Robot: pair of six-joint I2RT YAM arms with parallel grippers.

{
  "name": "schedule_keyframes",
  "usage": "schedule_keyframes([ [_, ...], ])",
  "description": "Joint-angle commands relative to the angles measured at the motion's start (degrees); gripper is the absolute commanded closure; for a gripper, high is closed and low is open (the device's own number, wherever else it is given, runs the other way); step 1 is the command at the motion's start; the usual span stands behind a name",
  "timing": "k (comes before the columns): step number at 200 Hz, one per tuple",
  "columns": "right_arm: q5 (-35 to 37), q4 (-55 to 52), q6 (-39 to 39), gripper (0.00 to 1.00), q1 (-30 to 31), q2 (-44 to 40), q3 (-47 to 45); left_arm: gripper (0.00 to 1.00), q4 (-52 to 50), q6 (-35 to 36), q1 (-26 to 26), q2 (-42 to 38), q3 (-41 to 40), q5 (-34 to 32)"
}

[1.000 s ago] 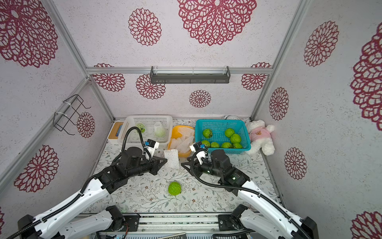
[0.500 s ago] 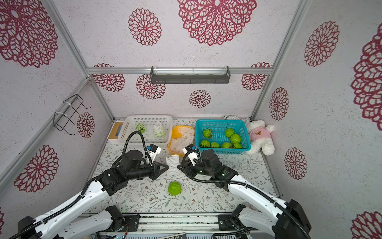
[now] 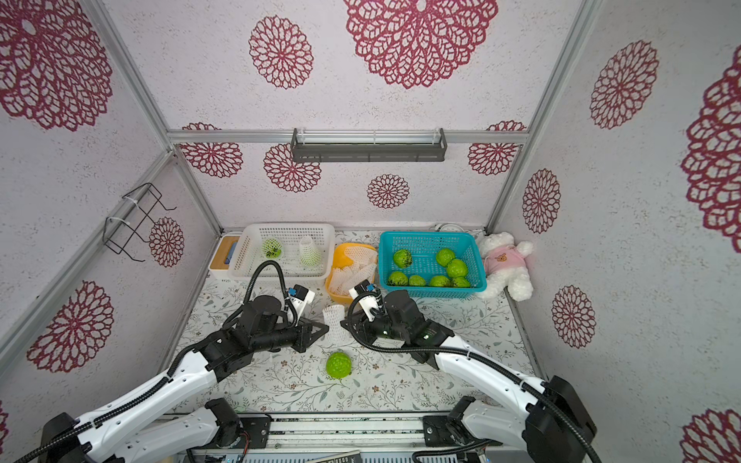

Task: Sleeve custard apples in foam nets
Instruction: Pick up the foam net from the storage box.

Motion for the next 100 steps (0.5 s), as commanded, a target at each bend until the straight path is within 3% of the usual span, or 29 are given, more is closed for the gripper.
schedule_keyframes([
  [1, -2.2, 2.8, 1.3, 0.73, 1.0, 0.0, -0.6, 1.0, 5.0, -1.4, 0.3, 0.1, -1.1, -2.3],
  [54, -1.8, 4.0, 1.8, 0.61, 1.8, 0.9, -1.6, 1.0, 7.5, -1.8, 0.1, 1.8, -2.7, -2.3],
  [100, 5.6, 1.6, 1.2, 0.57, 1.8, 0.1, -1.9, 1.0, 11.9, -1.8, -0.4, -0.1, -7.5, -6.2],
])
